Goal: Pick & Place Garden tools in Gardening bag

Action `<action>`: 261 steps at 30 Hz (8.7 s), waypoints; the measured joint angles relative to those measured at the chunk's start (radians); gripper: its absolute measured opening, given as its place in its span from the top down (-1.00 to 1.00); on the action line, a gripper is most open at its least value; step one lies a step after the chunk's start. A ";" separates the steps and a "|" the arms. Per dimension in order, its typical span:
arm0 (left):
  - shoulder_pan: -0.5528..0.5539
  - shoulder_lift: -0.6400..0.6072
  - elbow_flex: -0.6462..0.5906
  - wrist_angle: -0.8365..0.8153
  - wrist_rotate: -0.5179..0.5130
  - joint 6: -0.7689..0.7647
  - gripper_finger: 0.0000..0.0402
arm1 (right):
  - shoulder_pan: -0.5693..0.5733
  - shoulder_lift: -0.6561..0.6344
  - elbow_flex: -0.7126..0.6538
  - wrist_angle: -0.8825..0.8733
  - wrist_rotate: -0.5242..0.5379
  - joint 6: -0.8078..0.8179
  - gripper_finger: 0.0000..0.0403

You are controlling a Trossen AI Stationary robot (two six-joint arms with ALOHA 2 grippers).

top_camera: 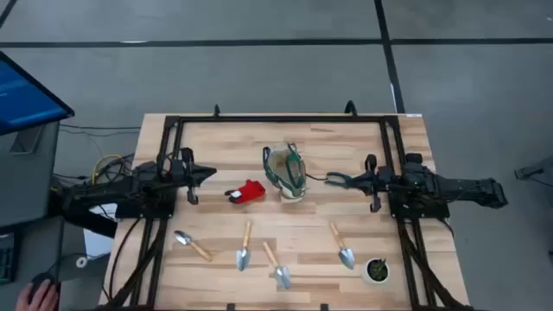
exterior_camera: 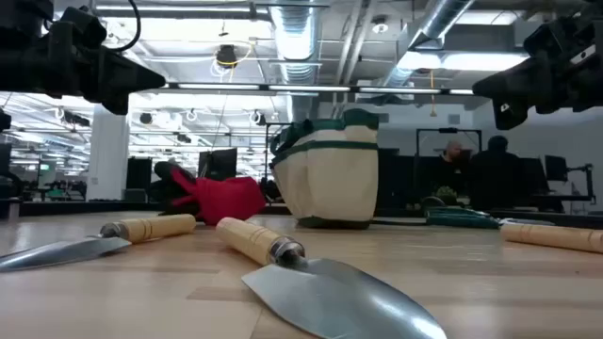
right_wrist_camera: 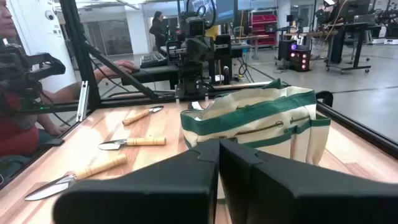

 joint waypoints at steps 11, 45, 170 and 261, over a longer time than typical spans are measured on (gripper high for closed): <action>0.000 0.000 0.000 0.000 0.000 0.000 0.97 | 0.000 0.000 0.000 0.000 0.000 0.000 0.97; 0.000 0.000 0.000 0.000 0.000 0.000 0.97 | 0.000 0.000 0.000 0.000 0.000 0.000 0.97; -0.119 1.521 0.635 -0.258 0.000 -0.341 -0.21 | -0.001 0.000 0.000 0.101 0.132 0.246 -0.12; 0.071 1.670 1.273 -0.448 0.061 1.212 0.66 | -0.001 -0.001 0.000 0.027 0.137 0.278 0.16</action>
